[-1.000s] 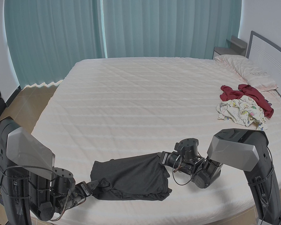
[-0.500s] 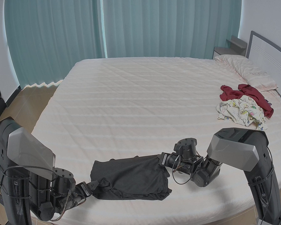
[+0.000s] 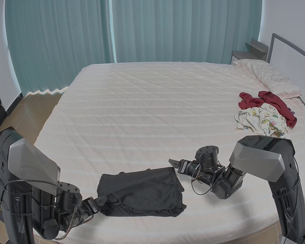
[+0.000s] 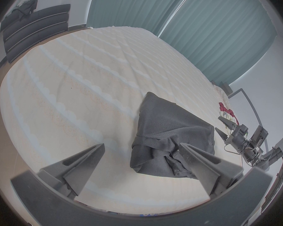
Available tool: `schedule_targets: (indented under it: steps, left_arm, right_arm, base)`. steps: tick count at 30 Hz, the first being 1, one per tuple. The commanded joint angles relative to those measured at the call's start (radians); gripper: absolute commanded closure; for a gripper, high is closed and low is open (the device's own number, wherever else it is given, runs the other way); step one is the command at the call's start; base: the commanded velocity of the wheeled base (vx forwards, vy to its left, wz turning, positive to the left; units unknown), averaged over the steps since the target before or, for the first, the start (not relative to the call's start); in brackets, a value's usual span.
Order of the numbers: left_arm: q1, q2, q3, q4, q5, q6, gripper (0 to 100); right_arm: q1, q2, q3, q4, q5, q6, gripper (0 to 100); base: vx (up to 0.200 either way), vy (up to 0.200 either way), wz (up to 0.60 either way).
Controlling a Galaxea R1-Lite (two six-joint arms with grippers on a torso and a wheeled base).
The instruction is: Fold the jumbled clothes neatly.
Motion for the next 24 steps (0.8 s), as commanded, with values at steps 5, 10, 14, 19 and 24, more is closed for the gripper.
schedule_targets:
  steps: [5, 10, 14, 19, 24]
  left_arm:
    - [0.0, -0.117, -0.006, -0.018, 0.029, 0.006, 0]
    - [0.015, -0.292, -0.028, -0.018, 0.037, 0.082, 0]
    - [0.029, -0.4, -0.023, -0.018, 0.042, 0.177, 0]
    - [0.054, -0.575, -0.005, -0.018, 0.045, 0.205, 0]
    - [0.121, -0.767, 0.015, 0.008, 0.124, 0.286, 0]
  right_arm:
    - [-0.143, -0.227, 0.26, -0.159, 0.003, -0.012, 0]
    - [-0.232, -0.408, 0.526, -0.372, 0.004, -0.036, 0]
    - [-0.267, -0.54, 0.705, -0.469, 0.003, -0.039, 0]
    - [-0.301, -0.759, 0.819, -0.461, 0.012, -0.032, 0]
    - [-0.298, -1.003, 0.977, -0.461, 0.015, -0.118, 0]
  base:
    - [0.0, 0.0, 0.0]
    - [0.0, 0.0, 0.0]
    - [0.0, 0.0, 0.0]
    - [0.0, 0.0, 0.0]
    - [0.0, 0.0, 0.0]
